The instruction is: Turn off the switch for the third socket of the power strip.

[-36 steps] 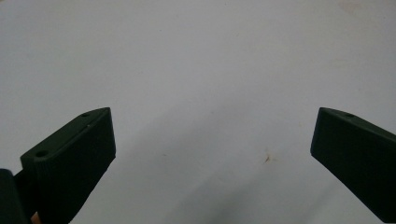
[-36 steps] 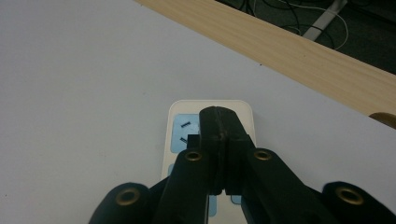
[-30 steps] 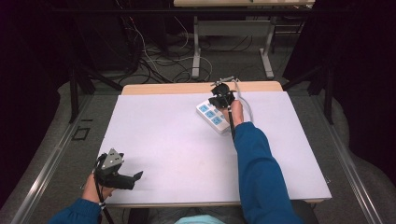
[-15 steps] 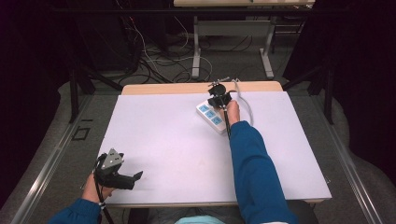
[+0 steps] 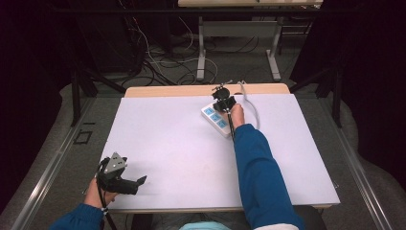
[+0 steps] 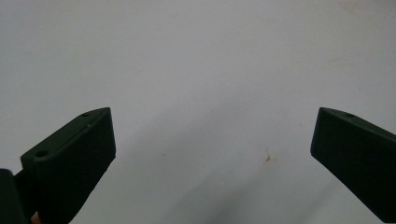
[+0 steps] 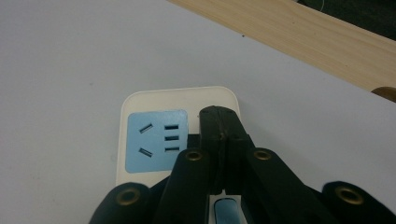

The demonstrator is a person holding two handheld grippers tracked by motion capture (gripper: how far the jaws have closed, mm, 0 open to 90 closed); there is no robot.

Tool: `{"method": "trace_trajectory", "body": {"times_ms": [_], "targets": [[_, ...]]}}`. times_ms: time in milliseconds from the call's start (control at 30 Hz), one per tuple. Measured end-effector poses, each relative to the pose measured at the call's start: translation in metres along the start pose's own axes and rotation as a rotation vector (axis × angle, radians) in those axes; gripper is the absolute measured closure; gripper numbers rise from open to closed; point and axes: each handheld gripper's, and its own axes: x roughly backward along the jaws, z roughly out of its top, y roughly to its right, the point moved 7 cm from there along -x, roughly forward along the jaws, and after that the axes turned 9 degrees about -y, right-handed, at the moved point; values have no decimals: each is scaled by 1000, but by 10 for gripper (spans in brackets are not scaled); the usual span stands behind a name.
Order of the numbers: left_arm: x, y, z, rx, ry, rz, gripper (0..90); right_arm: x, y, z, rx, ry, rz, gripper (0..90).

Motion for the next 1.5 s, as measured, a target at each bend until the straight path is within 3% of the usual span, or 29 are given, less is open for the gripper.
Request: {"method": "trace_trajectory", "body": {"times_ms": [200,667,1067,1500], "targets": [[0,0,0,0,-1,4,2,0,-1,0,12,-25,-11,900],[0,0,-1,-13,-14,0,2,-1,0,2,12,-6,-15,900],[-2,0,0,-7,-8,-4,2,-1,-1,1,-9,-23,-12,900],[-1,0,-1,-9,-17,-5,2,-1,0,1,6,-24,-22,900]]}}
